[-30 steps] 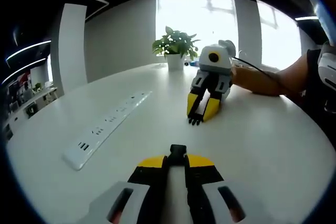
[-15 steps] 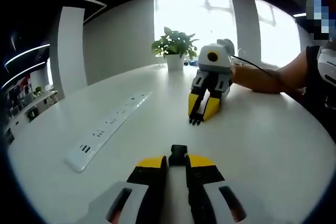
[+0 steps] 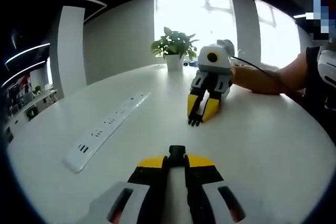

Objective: Snap the two parts of the plastic buckle together until the buckle closes and remains connected.

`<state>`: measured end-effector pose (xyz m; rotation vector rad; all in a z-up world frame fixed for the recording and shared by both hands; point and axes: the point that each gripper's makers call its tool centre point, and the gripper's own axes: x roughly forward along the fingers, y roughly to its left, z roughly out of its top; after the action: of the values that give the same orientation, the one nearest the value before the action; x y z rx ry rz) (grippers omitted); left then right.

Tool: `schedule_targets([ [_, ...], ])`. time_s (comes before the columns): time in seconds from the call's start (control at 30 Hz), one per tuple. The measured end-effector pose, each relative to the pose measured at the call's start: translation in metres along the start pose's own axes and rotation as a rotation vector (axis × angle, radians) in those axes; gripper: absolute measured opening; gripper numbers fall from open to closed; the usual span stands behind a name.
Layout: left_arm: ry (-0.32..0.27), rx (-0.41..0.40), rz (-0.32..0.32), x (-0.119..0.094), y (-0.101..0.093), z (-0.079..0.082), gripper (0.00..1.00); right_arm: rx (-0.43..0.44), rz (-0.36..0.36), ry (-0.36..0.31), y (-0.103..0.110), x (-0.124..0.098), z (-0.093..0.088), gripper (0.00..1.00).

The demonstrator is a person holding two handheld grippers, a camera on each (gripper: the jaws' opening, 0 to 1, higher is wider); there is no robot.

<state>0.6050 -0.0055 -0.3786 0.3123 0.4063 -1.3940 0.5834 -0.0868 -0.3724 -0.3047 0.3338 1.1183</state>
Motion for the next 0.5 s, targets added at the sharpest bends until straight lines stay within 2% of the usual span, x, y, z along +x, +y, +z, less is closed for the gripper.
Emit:
schedule_targets([
  [0.5, 0.018, -0.025, 0.038, -0.0004, 0.0052, -0.0004, 0.11, 0.003, -0.003, 0.010, 0.0011, 0.0011, 0.0000, 0.12],
])
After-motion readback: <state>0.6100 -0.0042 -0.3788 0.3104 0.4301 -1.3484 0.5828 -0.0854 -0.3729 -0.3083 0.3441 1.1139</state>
